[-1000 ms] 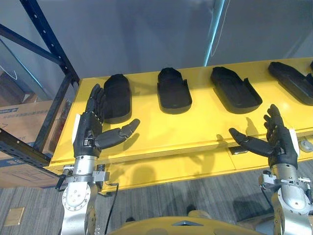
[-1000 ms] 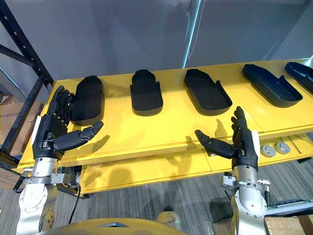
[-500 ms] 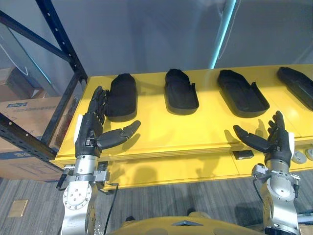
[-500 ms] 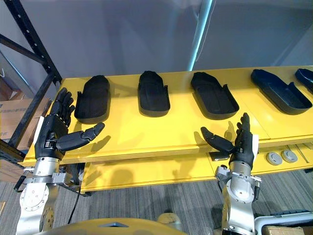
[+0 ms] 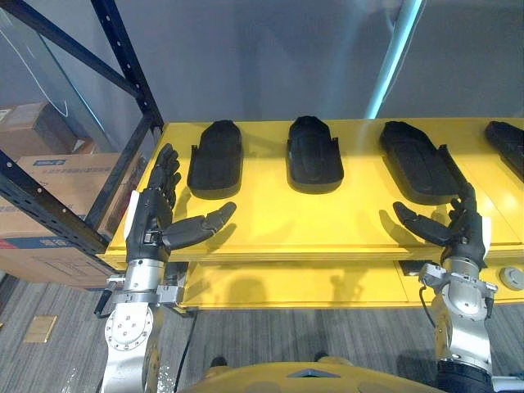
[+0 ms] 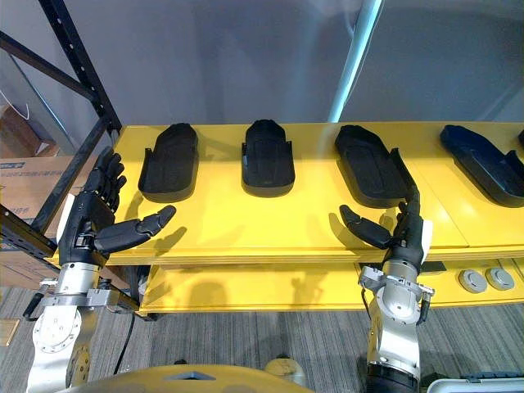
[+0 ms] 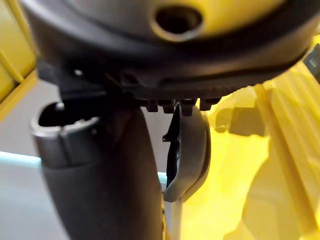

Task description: Walk over and take three plastic housings, then place them on the shelf

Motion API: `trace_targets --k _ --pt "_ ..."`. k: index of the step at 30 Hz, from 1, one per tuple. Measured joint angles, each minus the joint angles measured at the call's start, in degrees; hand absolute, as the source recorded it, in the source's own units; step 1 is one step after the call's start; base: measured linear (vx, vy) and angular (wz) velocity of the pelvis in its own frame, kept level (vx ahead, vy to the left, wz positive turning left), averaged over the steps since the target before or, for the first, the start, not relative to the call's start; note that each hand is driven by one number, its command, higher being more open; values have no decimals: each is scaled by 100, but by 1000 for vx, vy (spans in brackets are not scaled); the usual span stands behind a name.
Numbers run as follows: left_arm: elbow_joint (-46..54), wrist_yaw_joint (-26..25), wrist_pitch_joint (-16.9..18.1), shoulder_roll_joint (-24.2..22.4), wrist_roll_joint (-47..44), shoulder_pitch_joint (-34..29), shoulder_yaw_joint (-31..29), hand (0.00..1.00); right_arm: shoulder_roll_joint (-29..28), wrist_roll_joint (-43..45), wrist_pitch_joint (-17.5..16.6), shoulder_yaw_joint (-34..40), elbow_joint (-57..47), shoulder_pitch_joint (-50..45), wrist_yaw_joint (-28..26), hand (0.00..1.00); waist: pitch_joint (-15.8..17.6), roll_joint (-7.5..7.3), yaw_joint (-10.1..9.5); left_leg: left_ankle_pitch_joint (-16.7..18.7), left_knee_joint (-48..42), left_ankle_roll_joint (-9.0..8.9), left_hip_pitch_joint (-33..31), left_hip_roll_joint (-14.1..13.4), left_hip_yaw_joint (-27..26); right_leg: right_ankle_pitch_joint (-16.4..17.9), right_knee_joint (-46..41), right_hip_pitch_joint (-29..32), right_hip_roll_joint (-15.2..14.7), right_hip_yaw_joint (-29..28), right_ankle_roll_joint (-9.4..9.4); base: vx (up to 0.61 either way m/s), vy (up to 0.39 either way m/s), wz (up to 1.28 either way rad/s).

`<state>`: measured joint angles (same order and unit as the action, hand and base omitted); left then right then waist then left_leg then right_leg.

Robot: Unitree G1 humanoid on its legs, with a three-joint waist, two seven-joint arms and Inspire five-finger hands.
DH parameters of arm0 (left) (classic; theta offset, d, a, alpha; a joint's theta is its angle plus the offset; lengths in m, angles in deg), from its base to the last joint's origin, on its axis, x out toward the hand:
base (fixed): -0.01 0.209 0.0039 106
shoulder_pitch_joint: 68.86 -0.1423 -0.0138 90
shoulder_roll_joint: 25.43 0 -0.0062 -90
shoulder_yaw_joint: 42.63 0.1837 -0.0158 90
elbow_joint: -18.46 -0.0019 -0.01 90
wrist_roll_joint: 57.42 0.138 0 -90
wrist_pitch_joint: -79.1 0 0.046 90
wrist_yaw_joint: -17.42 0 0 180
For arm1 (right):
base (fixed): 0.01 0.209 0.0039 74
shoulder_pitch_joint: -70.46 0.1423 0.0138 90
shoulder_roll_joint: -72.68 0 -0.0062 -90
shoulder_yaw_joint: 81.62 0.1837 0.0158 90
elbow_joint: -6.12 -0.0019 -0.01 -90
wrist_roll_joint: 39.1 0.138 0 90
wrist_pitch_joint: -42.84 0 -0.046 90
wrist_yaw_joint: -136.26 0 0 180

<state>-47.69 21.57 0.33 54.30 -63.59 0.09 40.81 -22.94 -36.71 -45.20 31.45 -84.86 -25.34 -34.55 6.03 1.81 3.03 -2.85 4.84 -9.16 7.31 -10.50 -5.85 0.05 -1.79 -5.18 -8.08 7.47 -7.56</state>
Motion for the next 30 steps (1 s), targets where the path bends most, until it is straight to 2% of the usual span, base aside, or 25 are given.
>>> trace_targets --k 9,21,30 --pt "-5 5 0 0 1 8 1 100 23 -32 17 2 268 195 251 100 13 -21 -12 -11 0 -1 3 0 14 0 -13 -5 0 8 0 0 0 0" --pt "-113 6 0 48 5 31 2 100 66 -32 16 46 744 585 384 100 35 -54 -130 -55 1 0 1 2 136 7 -18 -76 -6 126 6 -8 -5 4" --pt "-113 18 0 107 5 37 4 100 470 -34 18 50 1045 849 473 100 65 -38 -141 -71 1 1 -33 6 186 16 -17 -76 -10 169 4 -3 -4 2"
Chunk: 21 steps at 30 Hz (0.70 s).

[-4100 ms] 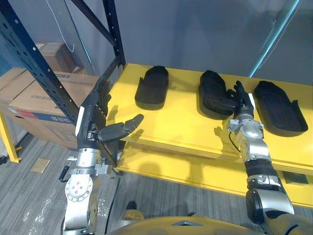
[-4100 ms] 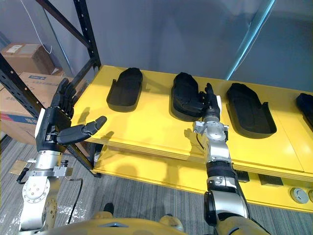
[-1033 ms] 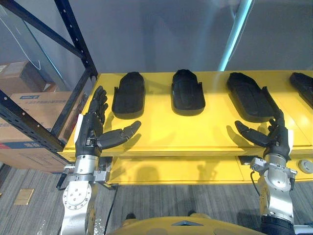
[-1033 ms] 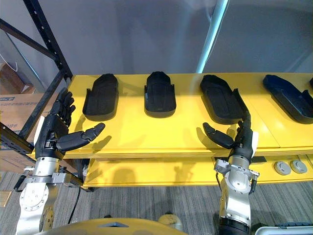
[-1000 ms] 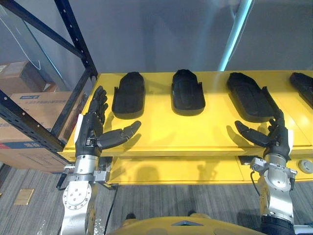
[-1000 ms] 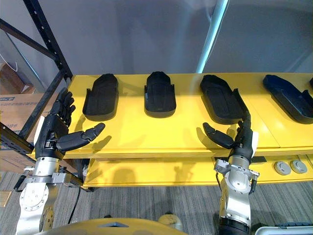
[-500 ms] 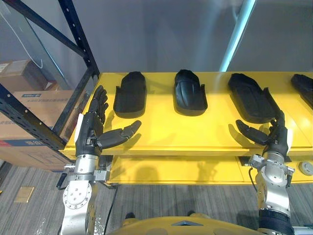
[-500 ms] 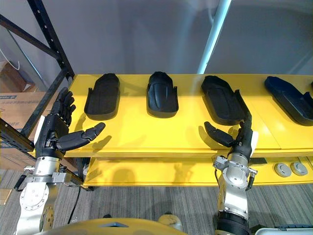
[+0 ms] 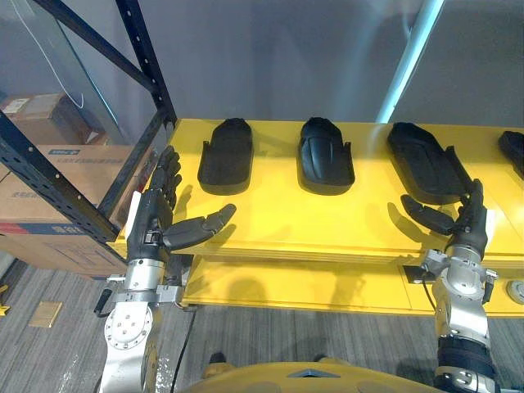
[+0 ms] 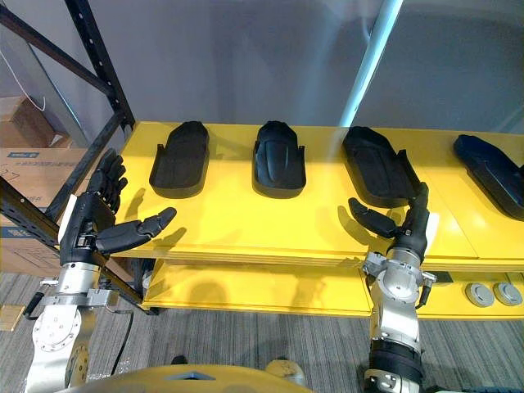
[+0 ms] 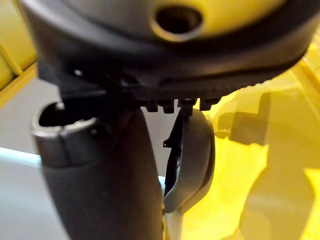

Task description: Walk over and take three plastic housings, then place them on the shelf

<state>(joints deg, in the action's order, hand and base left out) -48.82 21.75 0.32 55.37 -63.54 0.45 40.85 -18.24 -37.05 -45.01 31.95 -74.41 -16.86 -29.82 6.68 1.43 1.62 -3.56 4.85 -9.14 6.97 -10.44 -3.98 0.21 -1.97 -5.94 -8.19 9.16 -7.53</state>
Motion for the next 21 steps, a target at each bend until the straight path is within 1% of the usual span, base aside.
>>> trace_targets --k 8,12,14,15,16,17,18,19,21 --pt "0 143 0 11 -9 2 10 100 37 -2 0 17 1 62 67 100 22 10 -2 0 -1 0 -31 0 16 3 -1 19 0 10 2 0 -1 0" --pt "0 146 5 10 -11 2 12 100 37 -7 -1 14 -39 54 66 100 44 18 6 3 -2 0 -26 -2 -66 3 -35 83 1 -75 2 -7 -3 -10" --pt "0 144 17 9 -13 5 14 100 10 -126 -3 13 -357 -51 67 100 181 45 18 15 -2 1 52 -4 -154 9 -77 93 3 -165 1 -15 0 -20" --pt "0 138 19 1 -12 4 29 100 -55 -140 -15 17 -740 -262 91 100 205 68 26 30 -1 13 48 -5 -185 13 -78 121 5 -191 0 -23 -2 -17" --pt "0 108 19 -9 -12 0 38 100 -158 -181 -65 22 -1091 -473 128 100 215 83 33 37 -2 3 48 -9 -215 17 -79 145 10 -221 0 -13 -2 -19" --pt "0 21 19 -18 -6 -6 50 100 -373 -188 -220 31 -1533 -765 202 100 216 95 46 51 -2 -2 49 -17 -271 19 -80 180 21 -272 1 16 0 -18" --pt "0 -34 19 -26 -5 -7 51 100 -494 -189 -298 34 -1736 -912 246 100 215 96 62 61 -2 -5 50 -20 -298 19 -80 194 26 -306 1 26 2 -21" --pt "0 -321 21 -60 34 -22 56 100 -828 -352 -619 35 -2144 -1302 401 100 217 92 137 85 -2 -5 56 -20 -355 21 -80 216 26 -336 -2 27 4 -14" --pt "-10 -667 37 -166 210 -60 -10 100 -1179 -451 -953 32 -2483 -1697 585 100 222 83 199 106 -2 -5 56 -16 -396 22 -82 242 24 -372 -3 31 10 -14"
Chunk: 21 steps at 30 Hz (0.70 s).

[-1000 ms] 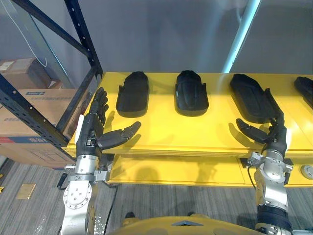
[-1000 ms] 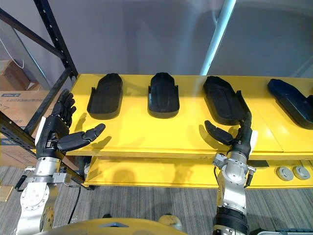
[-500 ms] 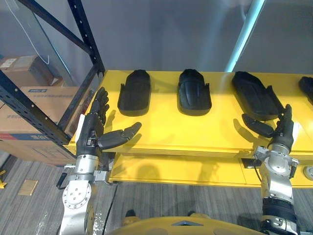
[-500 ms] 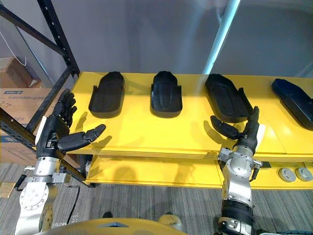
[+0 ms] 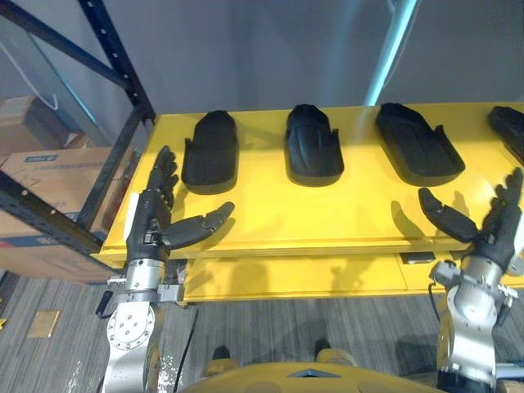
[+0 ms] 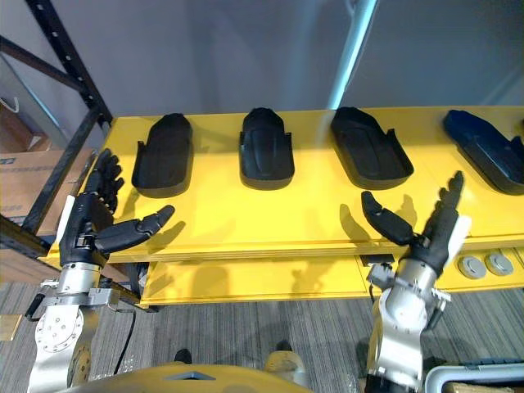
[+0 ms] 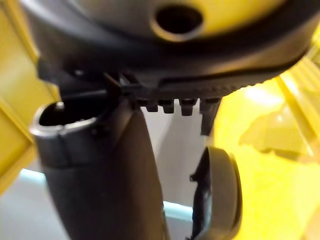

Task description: Walk over and take three plastic housings, then place them on the shelf

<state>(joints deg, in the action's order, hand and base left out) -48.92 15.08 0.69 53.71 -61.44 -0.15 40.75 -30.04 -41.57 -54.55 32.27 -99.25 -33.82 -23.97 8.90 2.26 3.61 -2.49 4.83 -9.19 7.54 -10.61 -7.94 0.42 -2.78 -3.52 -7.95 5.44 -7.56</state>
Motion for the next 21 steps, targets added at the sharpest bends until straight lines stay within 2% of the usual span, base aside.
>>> trace_targets --k 2,3,5,7,8,10,13,14,19,21 --pt "-107 -424 167 -143 274 -177 -26 100 -410 -12 -528 -135 -383 -660 245 100 2 -10 59 29 0 -6 21 0 -114 3 -4 49 3 -103 -5 41 16 -21" --pt "-149 -514 234 -175 369 -247 -21 100 -496 103 -663 -205 -458 -810 261 100 2 -13 87 43 -1 -2 36 1 -131 9 -6 45 2 -111 -10 44 14 -18" --pt "-232 -778 360 -301 619 -485 44 100 -725 347 -1021 -605 -638 -1236 317 100 -10 -24 127 92 -4 8 118 -6 -249 40 -36 33 -1 -159 -13 36 13 -19" --pt "-280 -1286 616 -440 971 -708 324 100 -884 437 -1316 -1321 -735 -1729 376 100 -31 -71 113 319 -257 59 98 -17 -381 99 -130 38 -32 -235 -26 16 17 -21" --pt "-297 -1446 680 -473 1080 -758 407 100 -883 460 -1323 -1491 -731 -1823 392 100 -59 -84 110 382 -329 69 84 -31 -473 114 -145 31 -47 -246 -35 3 22 -11" --pt "-375 -2113 899 -547 1461 -878 700 100 -877 272 -1343 -1909 -615 -2112 586 100 -150 -112 122 469 -558 58 74 -124 -945 202 -251 -1 -119 -222 -76 25 26 4" --pt "-602 -3392 1148 -616 2167 -1061 803 100 -845 83 -1438 -2222 54 -2329 1014 100 -345 -149 97 555 -639 54 72 -96 -1041 241 -263 -17 -220 -219 -128 43 35 1" --pt "-667 -3603 1202 -633 2260 -1095 792 100 -845 70 -1438 -2257 201 -2362 1085 100 -368 -154 93 577 -665 55 73 -94 -1050 245 -262 -31 -228 -218 -133 42 29 3" --pt "-1498 -5242 1233 -644 3253 -1277 808 100 -788 72 -1432 -2257 1832 -2531 1628 100 -510 -206 -20 639 -724 40 74 -86 -1057 267 -211 -143 -285 -64 -163 35 11 9" --pt "-1706 -5571 1228 -649 3387 -1337 807 100 -783 72 -1428 -2213 2317 -2534 1703 100 -522 -211 -37 696 -783 13 74 -96 -1053 288 -211 -189 -293 -27 -167 13 -1 5"
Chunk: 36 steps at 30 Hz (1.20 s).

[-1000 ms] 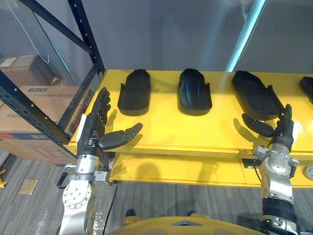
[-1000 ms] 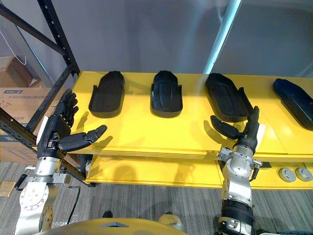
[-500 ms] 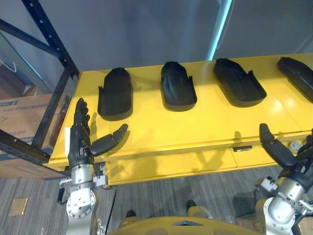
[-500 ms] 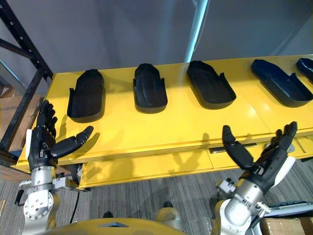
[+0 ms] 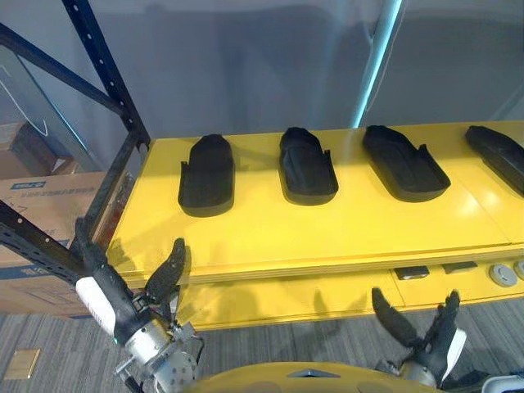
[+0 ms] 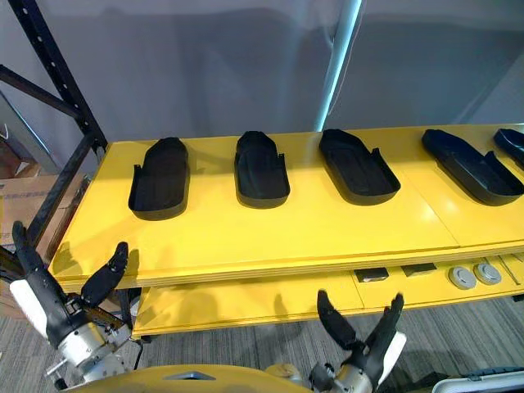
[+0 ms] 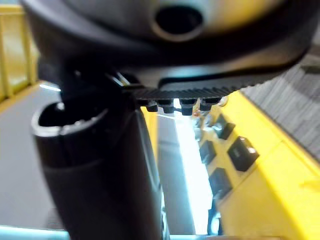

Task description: Walk over and take three plastic housings, then place them on the shelf

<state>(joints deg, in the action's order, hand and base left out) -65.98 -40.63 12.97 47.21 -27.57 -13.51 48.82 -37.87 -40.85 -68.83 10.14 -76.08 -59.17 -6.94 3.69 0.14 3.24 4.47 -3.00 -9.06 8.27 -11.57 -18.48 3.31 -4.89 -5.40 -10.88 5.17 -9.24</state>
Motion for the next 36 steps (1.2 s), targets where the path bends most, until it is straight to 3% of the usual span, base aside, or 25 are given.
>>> trace_targets --k 4,10,16,21,23,26,29,32,34,36 --pt "-325 -374 -10 1 -18 -4 -43 100 27 241 20 70 822 4 17 100 -29 -24 -4 13 0 -19 0 -1 23 36 8 -71 -12 115 1 10 -6 12" --pt "-980 -310 -121 12 -15 15 -32 100 25 1222 202 462 1754 181 -18 100 -138 -51 -52 -25 5 -1 -19 5 168 117 2 -171 -26 296 9 20 -10 15" --pt "-1738 413 -252 45 -316 146 366 100 40 1387 544 575 2362 594 -289 100 -140 -35 -151 -213 203 -24 -9 93 286 147 -4 -182 -80 426 20 -14 -6 11" --pt "-2446 1212 267 64 -829 412 48 100 88 1400 775 1012 2961 1032 -903 100 -116 62 -171 -393 508 11 163 130 366 167 7 -271 -72 505 56 -39 -10 9" --pt "-2979 1567 512 191 -948 669 -295 100 260 1414 1024 1288 3369 1283 -1438 100 -70 149 -161 -516 787 -13 431 122 362 196 21 -370 -24 513 91 -69 -16 0" --pt "-3314 1747 617 195 -1151 1047 -501 100 318 1515 1233 1707 3842 1585 -1880 100 -47 201 -165 -546 811 -12 430 77 367 214 18 -379 20 530 63 -82 -26 5" --pt "-3635 1651 497 163 -1409 1421 -713 100 335 1666 1295 2018 4068 1796 -2080 100 -8 248 -151 -547 812 -10 415 74 387 216 34 -379 38 505 58 -71 -14 3" --pt "-4355 1129 -203 154 -1874 1805 -1029 100 355 1679 1349 2077 4214 1893 -2130 100 20 210 -133 -547 812 -10 374 73 428 215 155 -370 93 412 55 -21 5 -8" --pt "-4661 515 -492 115 -2222 1809 -1272 100 277 1863 1369 2082 4347 1961 -2124 100 147 18 -137 -547 812 -10 290 93 492 209 258 -371 104 404 47 72 18 9" --pt "-4663 247 -537 112 -2621 1651 -1434 100 167 1901 1438 2104 4428 1983 -2117 100 269 -167 -165 -548 811 -10 279 111 536 198 256 -400 96 403 42 78 12 18"
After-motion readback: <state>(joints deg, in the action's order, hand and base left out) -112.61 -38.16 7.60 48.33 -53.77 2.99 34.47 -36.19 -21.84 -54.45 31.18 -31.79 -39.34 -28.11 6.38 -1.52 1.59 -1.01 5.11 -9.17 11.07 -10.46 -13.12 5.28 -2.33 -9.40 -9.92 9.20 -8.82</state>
